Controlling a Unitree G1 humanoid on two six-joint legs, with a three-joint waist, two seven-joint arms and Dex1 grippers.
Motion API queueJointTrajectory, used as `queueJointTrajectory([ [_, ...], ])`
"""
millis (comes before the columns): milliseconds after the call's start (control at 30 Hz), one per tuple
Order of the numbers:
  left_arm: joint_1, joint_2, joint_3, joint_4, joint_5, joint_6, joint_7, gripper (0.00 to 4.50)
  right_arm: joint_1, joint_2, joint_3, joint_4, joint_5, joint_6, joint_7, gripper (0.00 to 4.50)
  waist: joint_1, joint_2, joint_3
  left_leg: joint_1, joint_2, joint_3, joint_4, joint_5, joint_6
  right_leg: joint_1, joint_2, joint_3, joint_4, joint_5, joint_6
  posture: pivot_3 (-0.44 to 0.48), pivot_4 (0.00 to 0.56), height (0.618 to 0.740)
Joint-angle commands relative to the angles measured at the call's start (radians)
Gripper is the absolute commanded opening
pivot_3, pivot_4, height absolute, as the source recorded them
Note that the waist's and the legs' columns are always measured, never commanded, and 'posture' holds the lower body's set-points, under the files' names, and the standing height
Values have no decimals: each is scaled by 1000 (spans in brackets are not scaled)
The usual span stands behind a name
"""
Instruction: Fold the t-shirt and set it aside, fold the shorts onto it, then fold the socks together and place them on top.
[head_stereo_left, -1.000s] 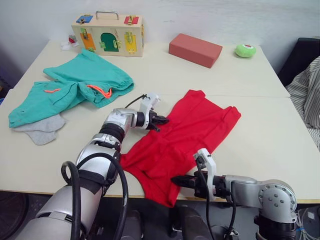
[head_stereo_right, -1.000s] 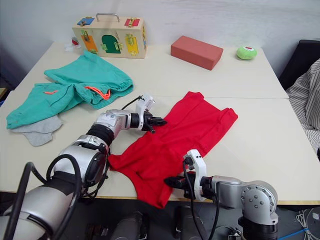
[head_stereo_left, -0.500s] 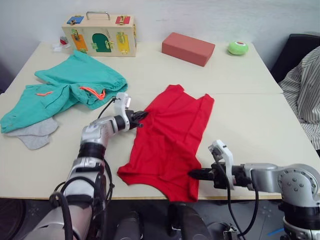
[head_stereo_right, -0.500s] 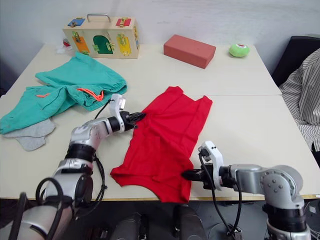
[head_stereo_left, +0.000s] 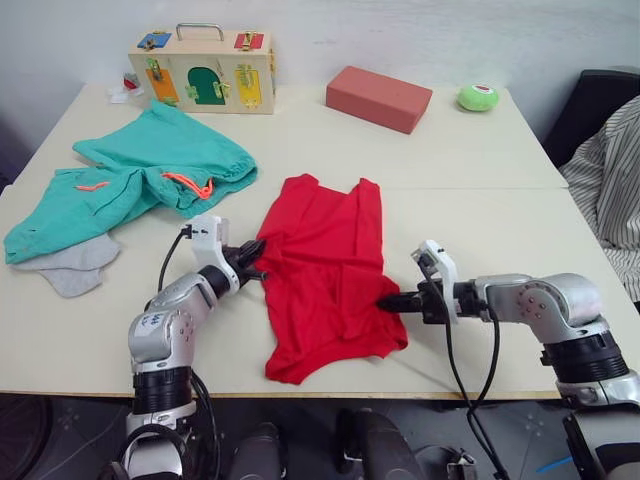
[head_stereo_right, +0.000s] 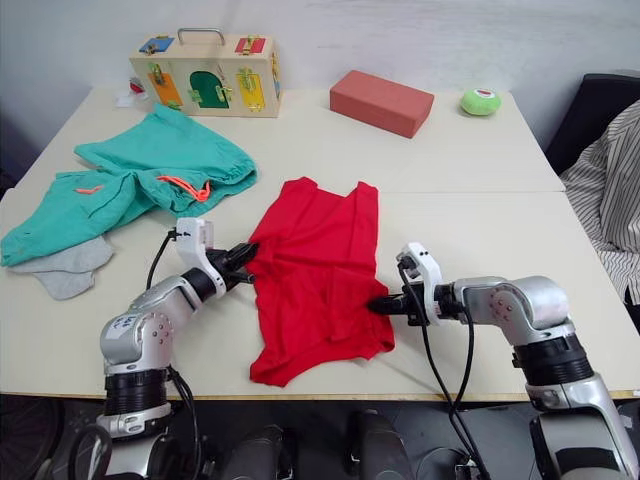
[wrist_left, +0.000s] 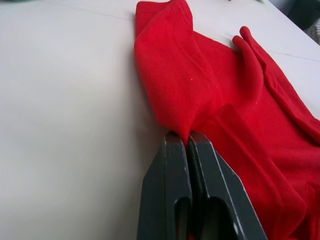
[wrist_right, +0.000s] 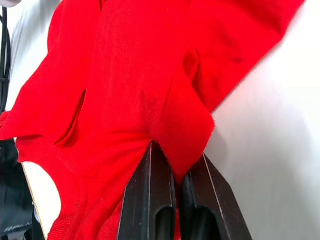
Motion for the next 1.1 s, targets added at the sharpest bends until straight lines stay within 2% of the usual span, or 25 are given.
queueJointTrajectory([
  [33, 43, 115, -68, -47, 19, -85, -126, 215, 14, -40, -19, -20, -21, -33, 68, 245, 1, 0, 0, 0, 0, 0, -1, 0, 0, 0, 0, 0, 0, 0, 0, 0, 150, 740],
  [133, 82, 242, -136, -31, 73, -191, -232, 970, 58, -111, -47, -89, -35, -87, 132, 1061, 4, 1, 0, -1, 0, 0, -1, 0, 0, -1, 0, -1, -1, 0, 0, 0, 150, 740],
  [200, 103, 286, -131, -18, 71, -250, -272, 1550, 103, -160, -71, -132, -49, -160, 188, 1703, 13, 1, 0, -1, 0, 0, -1, -1, 1, -1, 0, -1, -2, 0, 0, 0, 150, 740],
  [267, 127, 331, -112, -6, 71, -335, -325, 2219, 181, -235, -90, -191, -90, -309, 306, 2455, 25, 1, 1, -2, 0, 0, -1, -5, 6, 0, 0, -1, -4, 0, 0, 0, 150, 740],
  [333, 200, 477, -113, 21, 139, -607, -490, 2815, 296, -307, -134, -187, -276, -747, 410, 3097, 28, 1, 1, -2, 0, 0, -1, -7, 8, 0, 0, -1, -6, 0, 0, 0, 150, 740],
  [367, 223, 527, -120, 38, 159, -718, -553, 3163, 312, -281, -167, -140, -361, -1039, 429, 3476, 28, 1, 1, -3, 1, 0, -1, -8, 6, -1, 1, -1, -8, 0, 0, 0, 150, 740],
  [400, 235, 561, -134, 54, 170, -822, -608, 3499, 329, -284, -174, -93, -416, -1183, 444, 3850, 25, 1, 1, -2, 1, 1, -1, -8, 4, 0, 2, -1, -9, 0, 0, 0, 150, 740],
  [467, 230, 572, -157, 82, 154, -936, -669, 4113, 326, -278, -158, 31, -519, -1457, 463, 4473, 23, 3, 2, -1, 2, 5, -1, -7, 2, 0, 3, 1, -9, 0, 1, 0, 150, 740],
  [500, 222, 579, -177, 94, 156, -1001, -708, 4432, 319, -273, -149, 90, -552, -1567, 474, 4500, 23, 4, 2, 0, 2, 6, 0, -7, 3, 1, 3, 2, -10, 1, 2, 0, 150, 740],
  [533, 210, 581, -200, 110, 167, -1057, -737, 4478, 304, -262, -137, 156, -593, -1690, 472, 4500, 24, 4, 2, 1, 2, 7, 0, -8, 4, 1, 2, 2, -10, 2, 3, 0, 150, 740],
  [700, 127, 568, -313, 215, 221, -1274, -824, 4478, 246, -212, -53, 391, -708, -2067, 476, 4500, 23, 5, 3, 0, 2, 8, 0, -6, 4, 1, 2, 2, -9, 2, 3, 0, 150, 740],
  [767, 109, 555, -345, 224, 208, -1284, -849, 4478, 222, -178, -17, 449, -746, -2174, 450, 4500, 20, 5, 3, 1, 2, 8, 1, -6, 3, 1, 3, 3, -8, 2, 3, 0, 150, 740],
  [967, 109, 518, -425, 242, 219, -1352, -884, 4478, 178, -77, 56, 464, -811, -2259, 367, 4500, -6, 3, 1, 5, 4, 9, 2, -5, 2, 3, 4, 4, -5, 2, 3, 0, 150, 740],
  [1100, 81, 483, -471, 271, 267, -1405, -867, 4478, 179, -54, 101, 431, -815, -2255, 346, 4500, -3, 3, 1, 14, 4, 9, -1, -6, 2, 11, 4, 5, -6, 1, 1, 0, 150, 740],
])
